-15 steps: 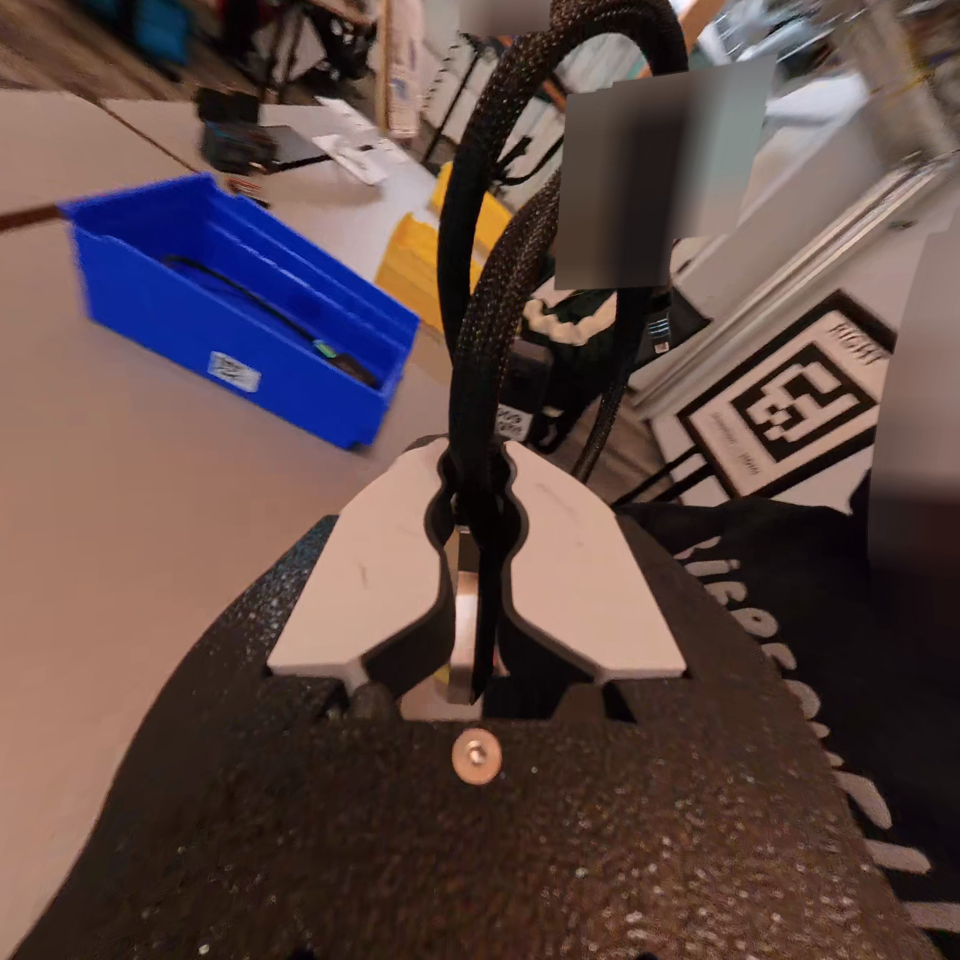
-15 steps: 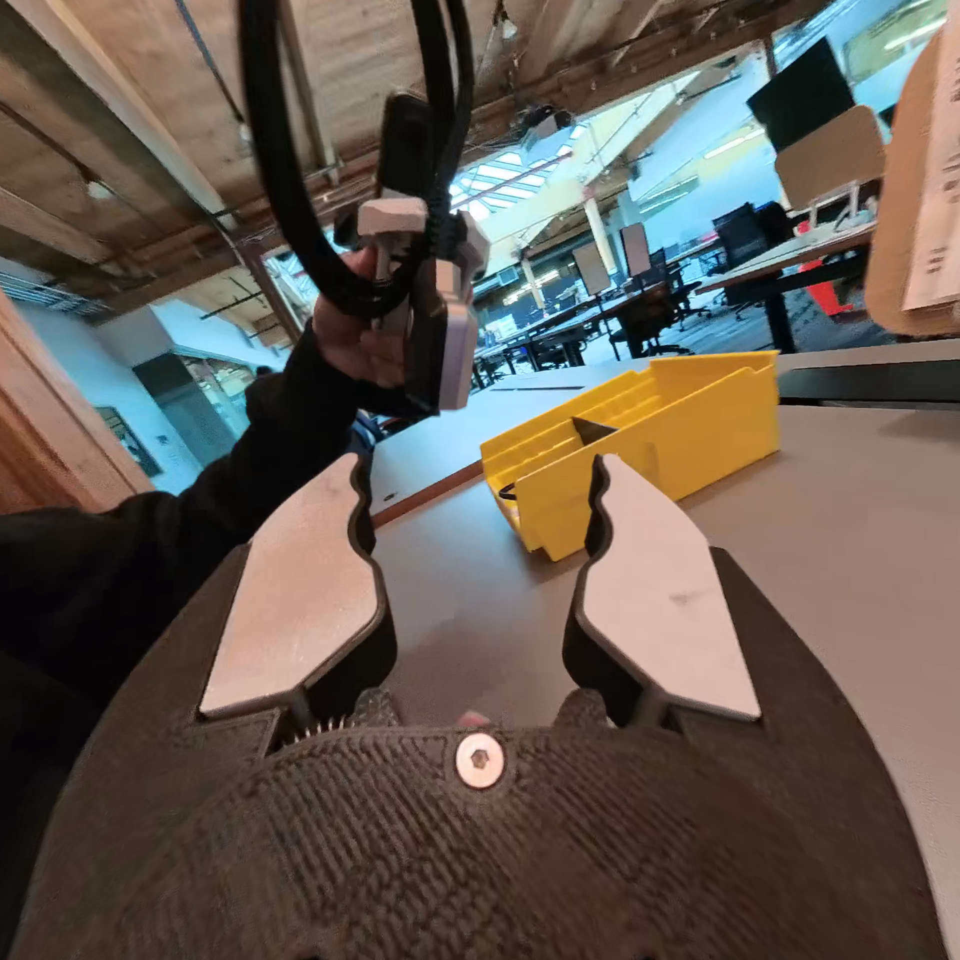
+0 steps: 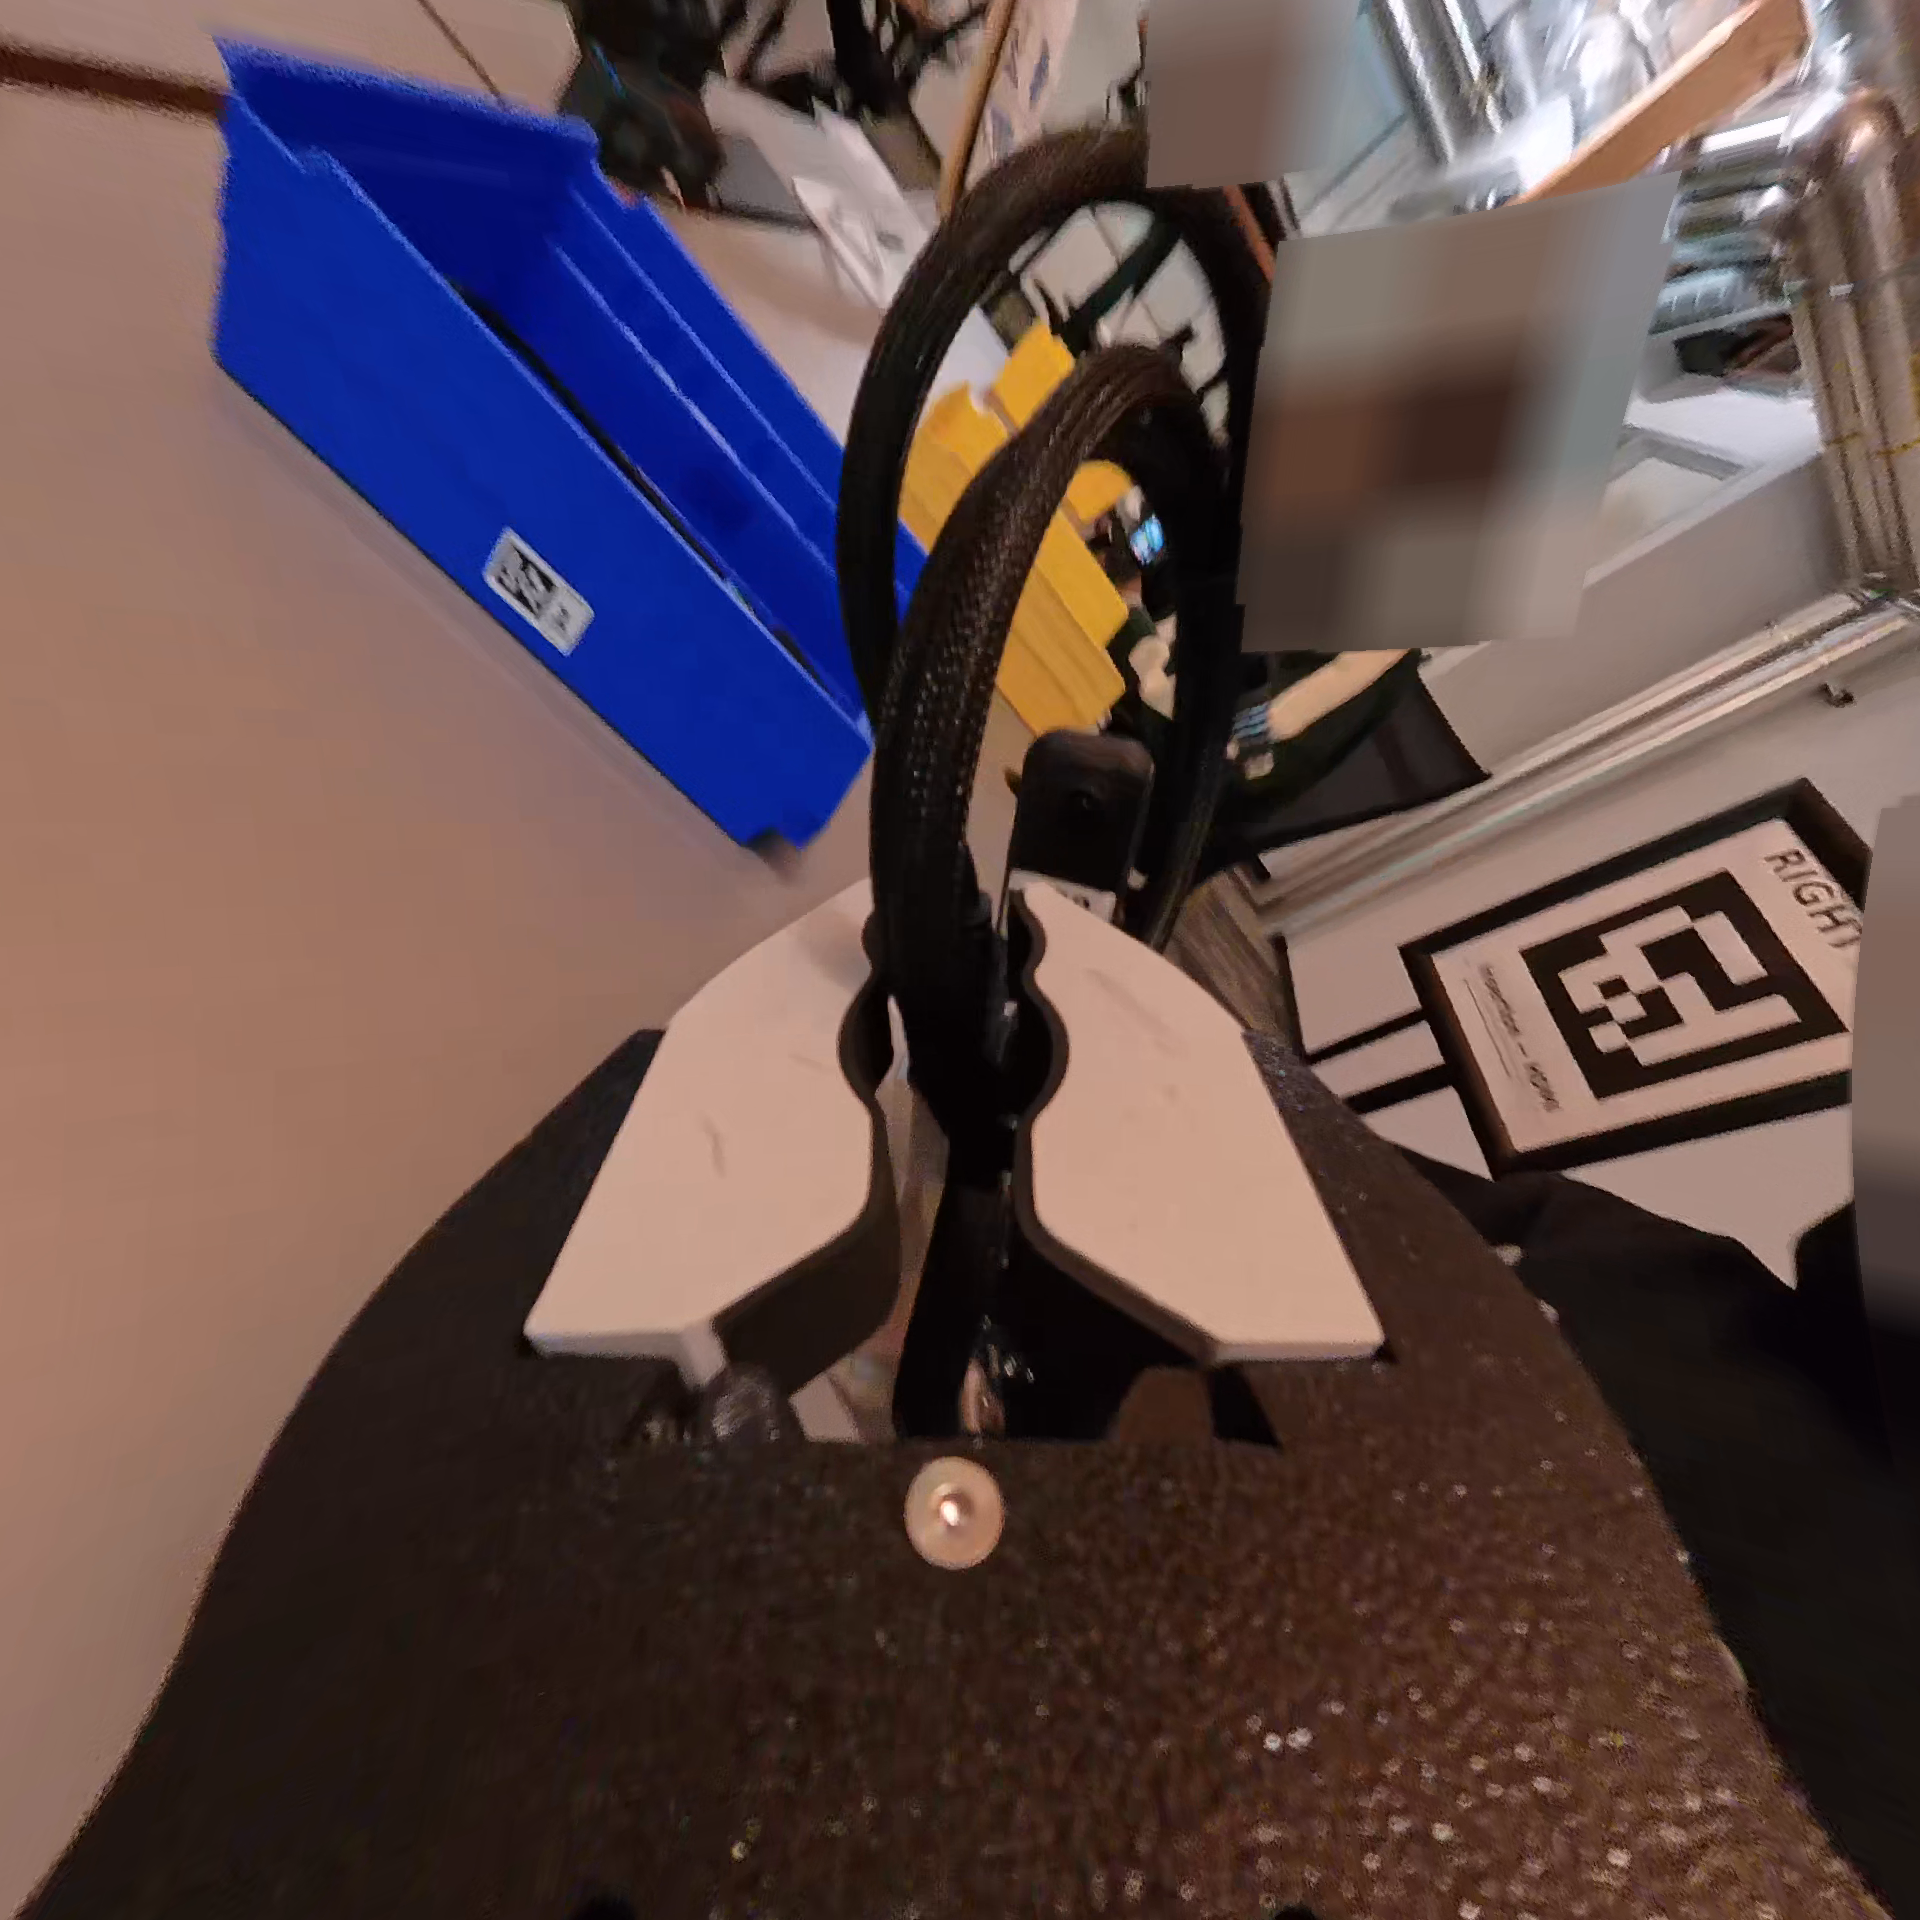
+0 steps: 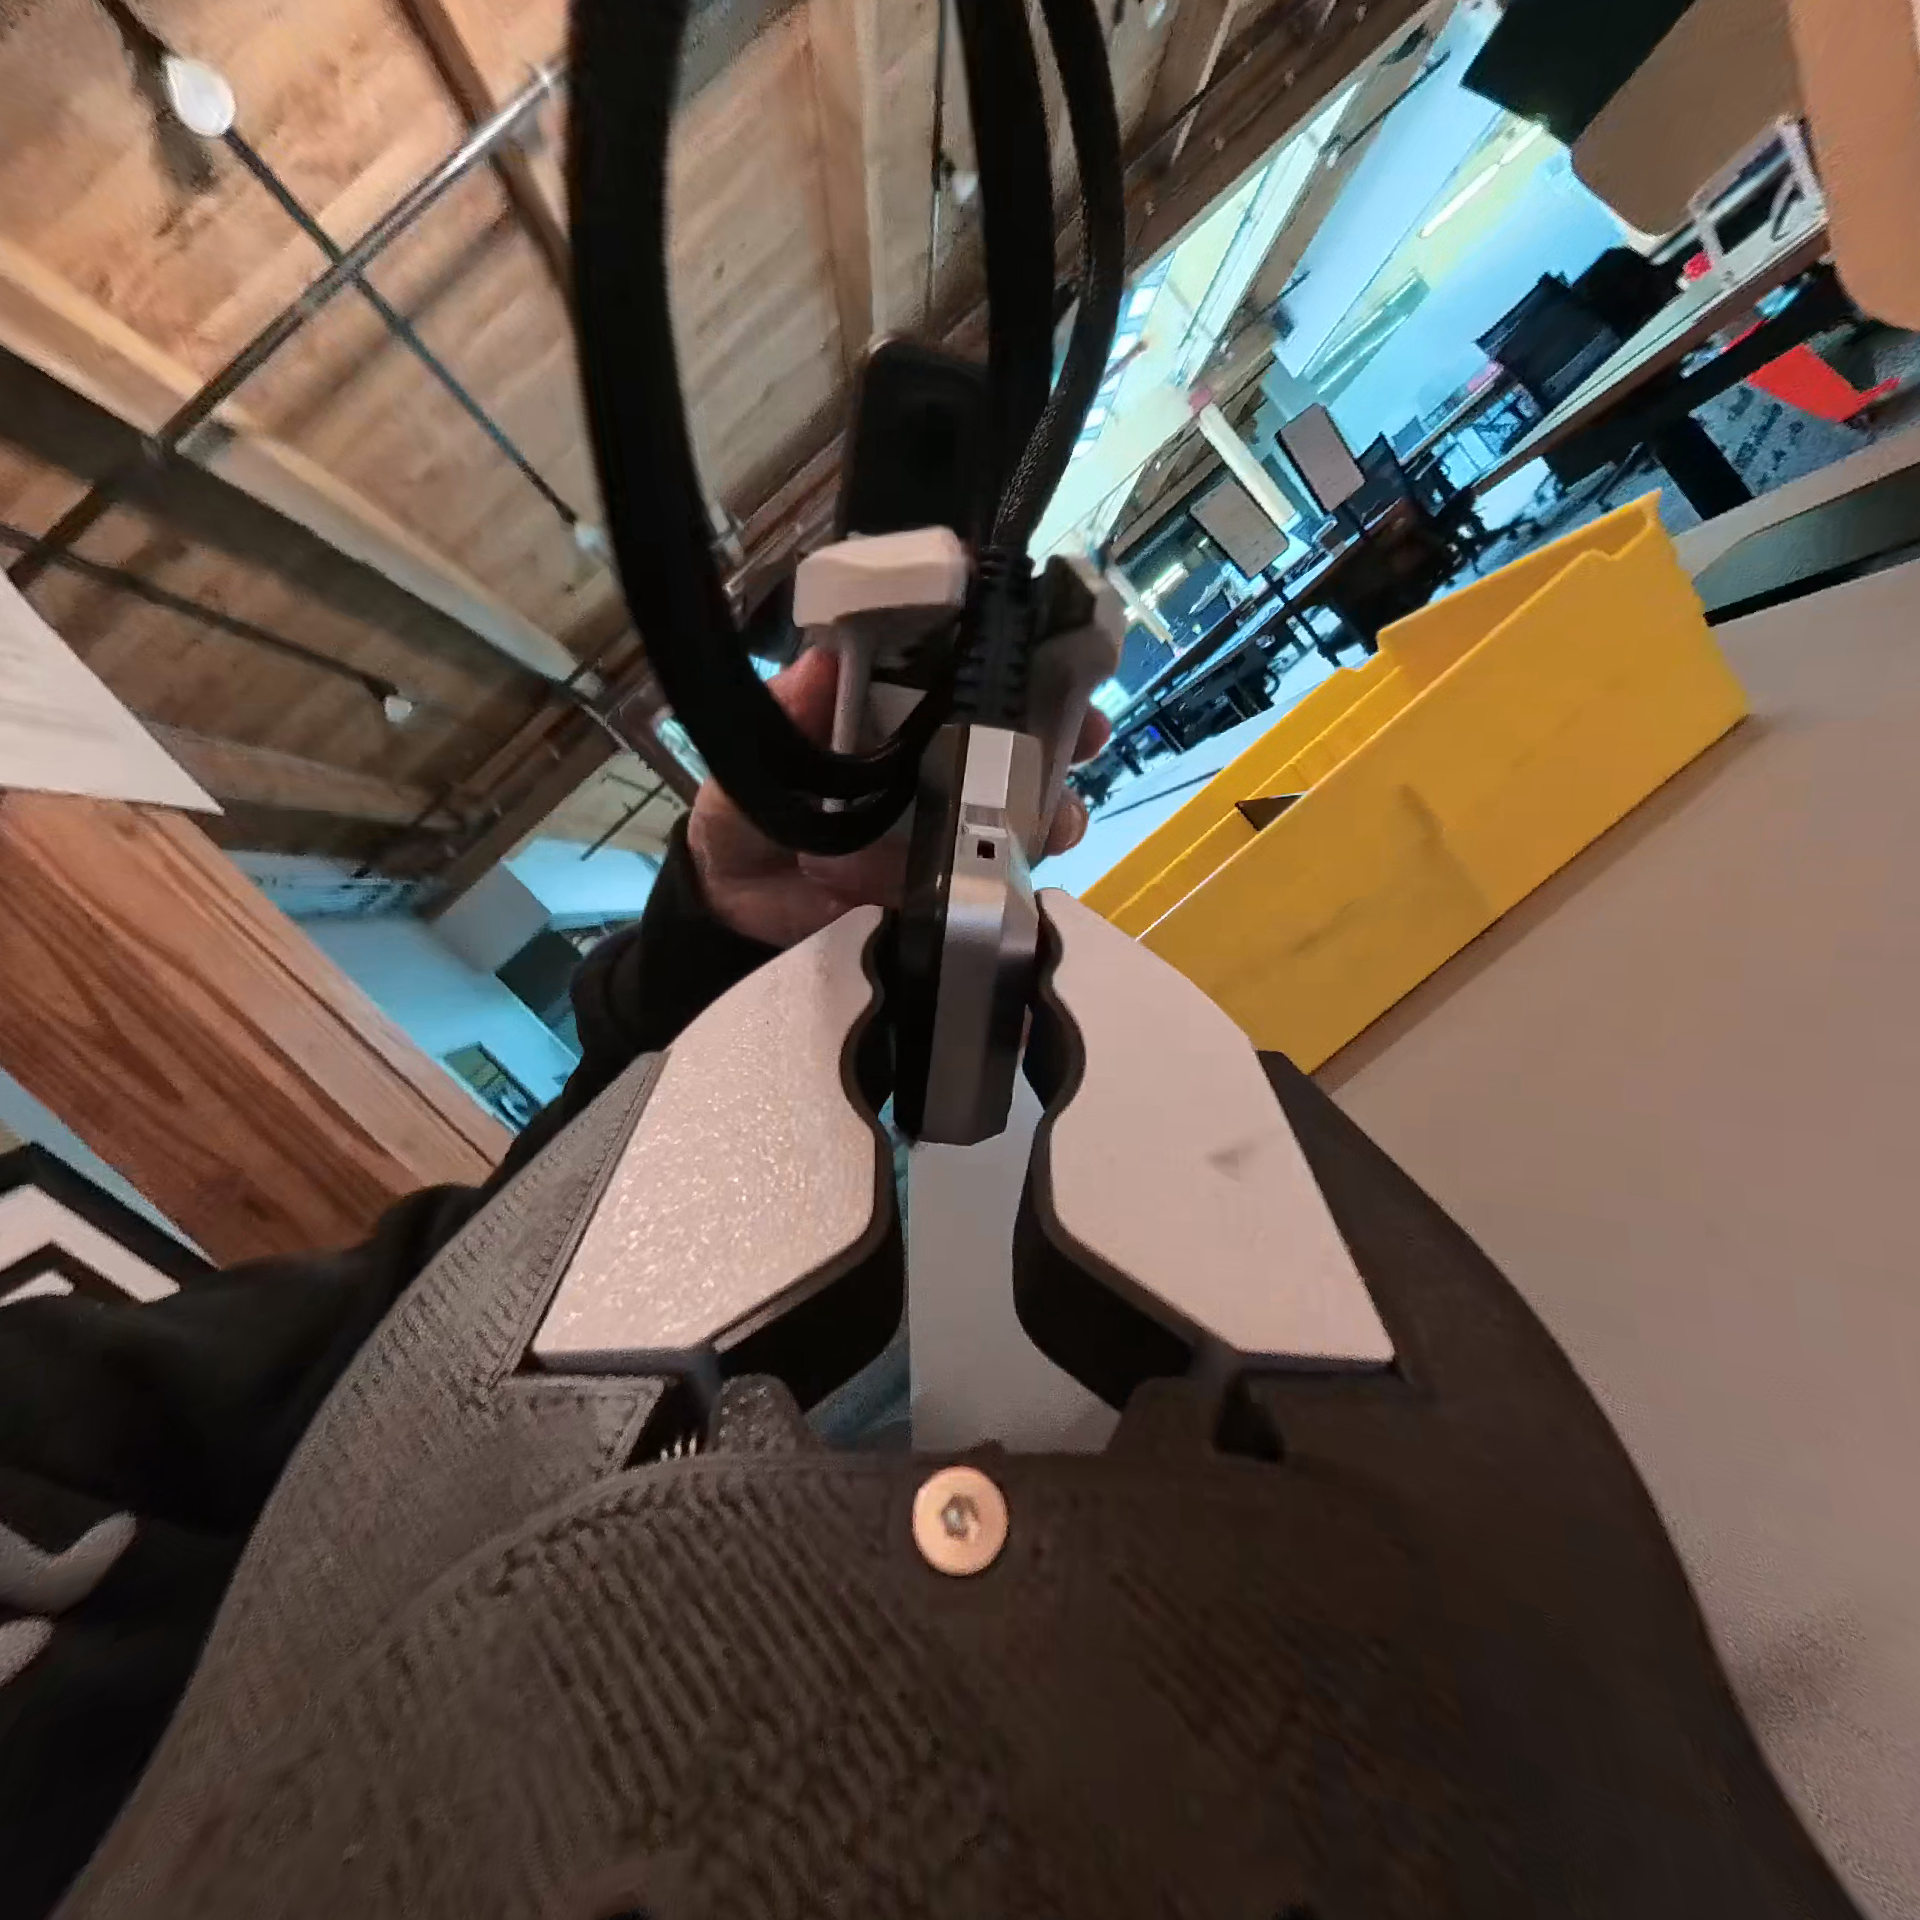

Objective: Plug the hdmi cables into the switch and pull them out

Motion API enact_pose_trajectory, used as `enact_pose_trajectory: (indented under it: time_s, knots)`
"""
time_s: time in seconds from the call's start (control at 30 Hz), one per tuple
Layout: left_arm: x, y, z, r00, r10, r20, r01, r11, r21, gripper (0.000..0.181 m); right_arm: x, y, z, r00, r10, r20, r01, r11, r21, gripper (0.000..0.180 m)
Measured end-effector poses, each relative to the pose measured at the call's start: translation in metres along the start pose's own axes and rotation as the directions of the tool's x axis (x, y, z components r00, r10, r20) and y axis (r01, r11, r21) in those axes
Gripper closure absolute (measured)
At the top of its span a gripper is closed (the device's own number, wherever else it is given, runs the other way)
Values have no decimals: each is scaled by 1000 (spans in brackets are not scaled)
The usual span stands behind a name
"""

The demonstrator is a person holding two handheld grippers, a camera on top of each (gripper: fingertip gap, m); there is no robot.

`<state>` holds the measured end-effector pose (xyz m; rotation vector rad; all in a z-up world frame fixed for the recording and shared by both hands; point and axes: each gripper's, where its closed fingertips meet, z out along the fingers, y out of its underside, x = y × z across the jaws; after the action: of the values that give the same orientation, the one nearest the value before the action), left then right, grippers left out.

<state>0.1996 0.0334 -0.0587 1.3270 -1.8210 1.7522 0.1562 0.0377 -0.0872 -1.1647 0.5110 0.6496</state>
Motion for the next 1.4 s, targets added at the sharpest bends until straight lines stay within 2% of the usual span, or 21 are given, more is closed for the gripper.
enact_pose_trajectory:
  time_s: [0.13, 0.23, 0.3, 0.37, 0.53, 0.67, 0.83, 0.93, 0.97, 1.03, 1.1, 1.2, 1.23, 1.3, 1.33, 1.4]
  knots:
    - [4, -15, -13, 997, 78, 16, -80, 988, 133, 146, 5, -11, -5, 999, 29, -40, -26, 996, 80, 158]
    - [4, -19, -29, 980, 170, 106, -193, 947, 257, 138, 2, -27, -13, 999, 8, -50, -2, 992, 124, 158]
    - [0, -11, -35, 971, 180, 159, -222, 925, 308, 135, 0, -36, -18, 997, -5, -73, 17, 986, 165, 158]
    - [-4, 6, -30, 974, 169, 151, -213, 911, 354, 134, -1, -39, -19, 993, -27, -112, 47, 983, 179, 158]
    - [4, 37, -4, 988, 84, -128, -15, 885, 466, 137, -3, -29, -13, 988, -22, -153, 54, 976, 211, 158]
    - [4, 35, -8, 962, 66, -265, 98, 822, 561, 158, -1, -19, -9, 988, 1, -156, 35, 972, 231, 158]
    - [-4, 39, -15, 894, -8, -448, 302, 748, 590, 160, 3, -11, -5, 977, -70, -201, 112, 972, 208, 157]
    - [-12, 41, -20, 867, -87, -491, 392, 728, 563, 161, 5, 1, -3, 957, -211, -202, 231, 970, 81, 151]
    - [-15, 42, -21, 858, -116, -500, 415, 731, 542, 161, 3, 6, -3, 942, -274, -192, 283, 959, 20, 138]
    - [-22, 44, -26, 853, -141, -502, 430, 734, 525, 161, 3, 19, -8, 889, -421, -181, 401, 905, -140, 119]
    - [-26, 47, -33, 844, -169, -508, 447, 744, 497, 161, 0, 30, -25, 823, -551, -137, 499, 817, -289, 111]
    - [-30, 53, -38, 856, -195, -478, 426, 791, 440, 161, -1, 36, -76, 691, -721, -52, 584, 599, -549, 99]
    - [-31, 56, -37, 865, -201, -460, 409, 812, 416, 161, -6, 23, -96, 618, -785, -38, 620, 516, -591, 102]
    - [-32, 65, -31, 878, -216, -427, 380, 857, 348, 160, -34, -27, -120, 446, -890, -97, 704, 416, -576, 100]
    - [-30, 70, -27, 872, -228, -432, 379, 875, 302, 161, -55, -48, -123, 386, -918, -88, 752, 368, -547, 101]
    - [-22, 80, -12, 861, -251, -443, 363, 913, 186, 161, -81, -66, -118, 279, -960, 19, 811, 225, -541, 105]
